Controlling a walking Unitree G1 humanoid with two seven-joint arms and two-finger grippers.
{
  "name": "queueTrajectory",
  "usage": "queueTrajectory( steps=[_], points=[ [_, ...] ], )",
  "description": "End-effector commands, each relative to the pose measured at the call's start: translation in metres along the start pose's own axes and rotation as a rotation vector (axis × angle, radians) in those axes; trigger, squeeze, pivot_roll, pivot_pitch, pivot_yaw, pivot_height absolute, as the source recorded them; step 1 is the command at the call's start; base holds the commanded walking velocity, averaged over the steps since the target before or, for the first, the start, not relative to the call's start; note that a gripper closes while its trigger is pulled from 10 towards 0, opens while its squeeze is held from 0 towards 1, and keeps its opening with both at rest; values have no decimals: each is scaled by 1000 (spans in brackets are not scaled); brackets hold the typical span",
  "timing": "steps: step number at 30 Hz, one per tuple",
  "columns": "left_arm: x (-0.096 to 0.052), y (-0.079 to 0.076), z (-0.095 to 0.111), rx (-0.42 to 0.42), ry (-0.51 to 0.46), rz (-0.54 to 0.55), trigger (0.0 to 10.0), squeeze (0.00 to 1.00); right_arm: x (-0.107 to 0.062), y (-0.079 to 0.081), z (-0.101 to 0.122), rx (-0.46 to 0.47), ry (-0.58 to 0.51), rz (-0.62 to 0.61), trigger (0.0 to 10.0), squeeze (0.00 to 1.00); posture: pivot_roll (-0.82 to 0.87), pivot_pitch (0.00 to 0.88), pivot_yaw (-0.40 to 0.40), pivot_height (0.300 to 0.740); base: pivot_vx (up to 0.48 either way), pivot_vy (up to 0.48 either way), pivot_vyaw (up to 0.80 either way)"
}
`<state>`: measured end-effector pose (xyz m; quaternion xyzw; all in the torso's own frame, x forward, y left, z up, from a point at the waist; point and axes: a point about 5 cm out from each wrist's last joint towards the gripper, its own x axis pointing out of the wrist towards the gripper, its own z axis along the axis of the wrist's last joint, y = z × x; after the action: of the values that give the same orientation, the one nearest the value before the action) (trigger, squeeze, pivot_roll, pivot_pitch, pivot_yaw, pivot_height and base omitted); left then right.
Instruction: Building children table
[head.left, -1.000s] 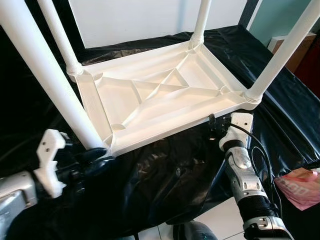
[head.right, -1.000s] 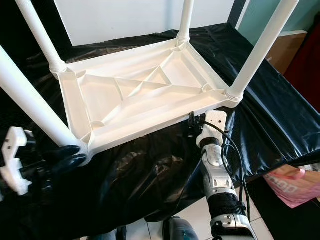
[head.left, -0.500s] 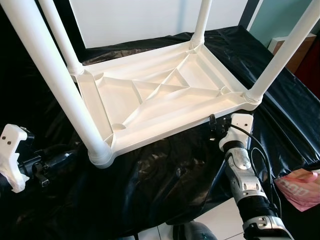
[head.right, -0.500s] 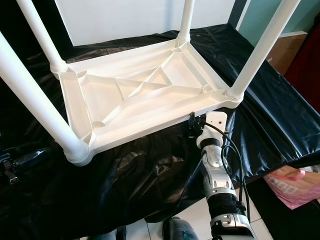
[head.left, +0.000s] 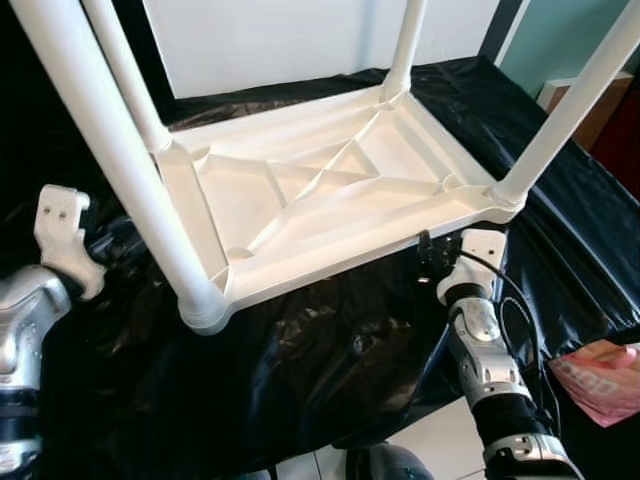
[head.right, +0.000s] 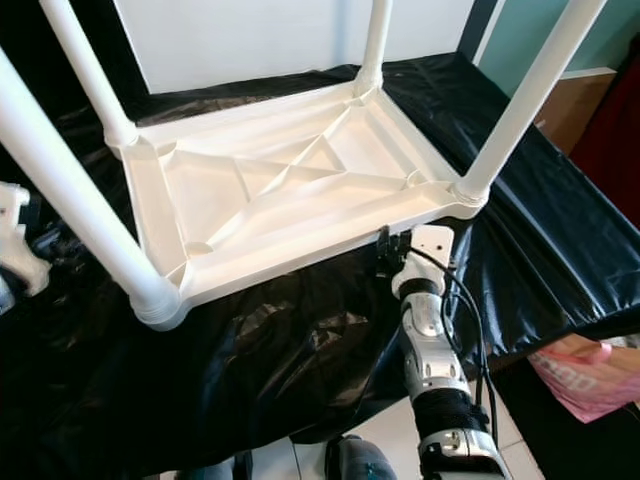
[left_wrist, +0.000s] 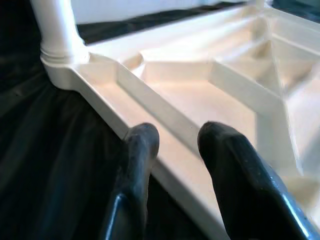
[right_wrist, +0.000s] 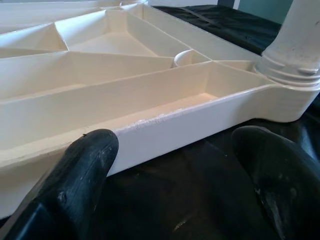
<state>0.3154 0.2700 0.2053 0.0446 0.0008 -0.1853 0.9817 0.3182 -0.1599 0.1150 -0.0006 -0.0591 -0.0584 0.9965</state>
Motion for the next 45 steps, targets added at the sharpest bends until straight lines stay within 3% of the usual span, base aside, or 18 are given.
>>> queueTrajectory(
  steps=[1, 5, 9, 12, 16, 19, 24, 27, 30, 32, 45],
  points=[
    [4, 1, -5, 2, -1, 32, 10000, 0, -1, 1, -4, -18, 29, 1, 10000, 0, 78, 129, -32, 740, 0, 0, 0],
    [18, -10, -7, -32, -33, -8, 10000, 0, -1, 0, -3, -12, 28, -18, 10000, 0, 68, 132, -33, 740, 0, 0, 0],
    [23, -14, -8, -37, -49, -32, 10000, 0, 0, -1, -2, -14, 29, -21, 10000, 0, 61, 134, -36, 740, 0, 0, 0],
    [34, -33, -8, -57, -103, -132, 10000, 0, 7, -5, 0, -34, 45, -41, 10000, 0, 46, 142, -32, 740, 0, 0, 0],
    [36, -51, -6, -97, -168, -230, 10000, 0, 16, -11, 5, -41, 51, -48, 10000, 0, 44, 146, -35, 740, 0, 0, 0],
    [34, -68, -3, -144, -222, -331, 10000, 0, 23, -10, 7, -68, 71, -4, 10000, 0, 53, 149, -42, 740, 0, 0, 0],
    [32, -72, -2, -145, -239, -363, 10000, 0, 24, -9, 6, -60, 81, 9, 10000, 0, 53, 149, -42, 740, 0, 0, 0],
    [22, -96, -2, -187, -241, -508, 10000, 0, 28, -3, 2, -77, 102, 87, 10000, 0, 64, 153, -54, 740, 0, 0, 0],
    [19, -105, -4, -197, -224, -557, 10000, 0, 30, 0, 1, -73, 106, 108, 10000, 0, 65, 154, -54, 740, 0, 0, 0],
    [15, -123, -9, -202, -199, -637, 10000, 0, 36, 4, 2, -66, 103, 137, 10000, 0, 69, 154, -57, 740, 0, 0, 0],
    [6, -180, -8, -287, -191, -792, 10000, 0, 44, 18, 5, -54, 71, 334, 10000, 0, 83, 147, -58, 740, 0, 0, 0]
  ],
)
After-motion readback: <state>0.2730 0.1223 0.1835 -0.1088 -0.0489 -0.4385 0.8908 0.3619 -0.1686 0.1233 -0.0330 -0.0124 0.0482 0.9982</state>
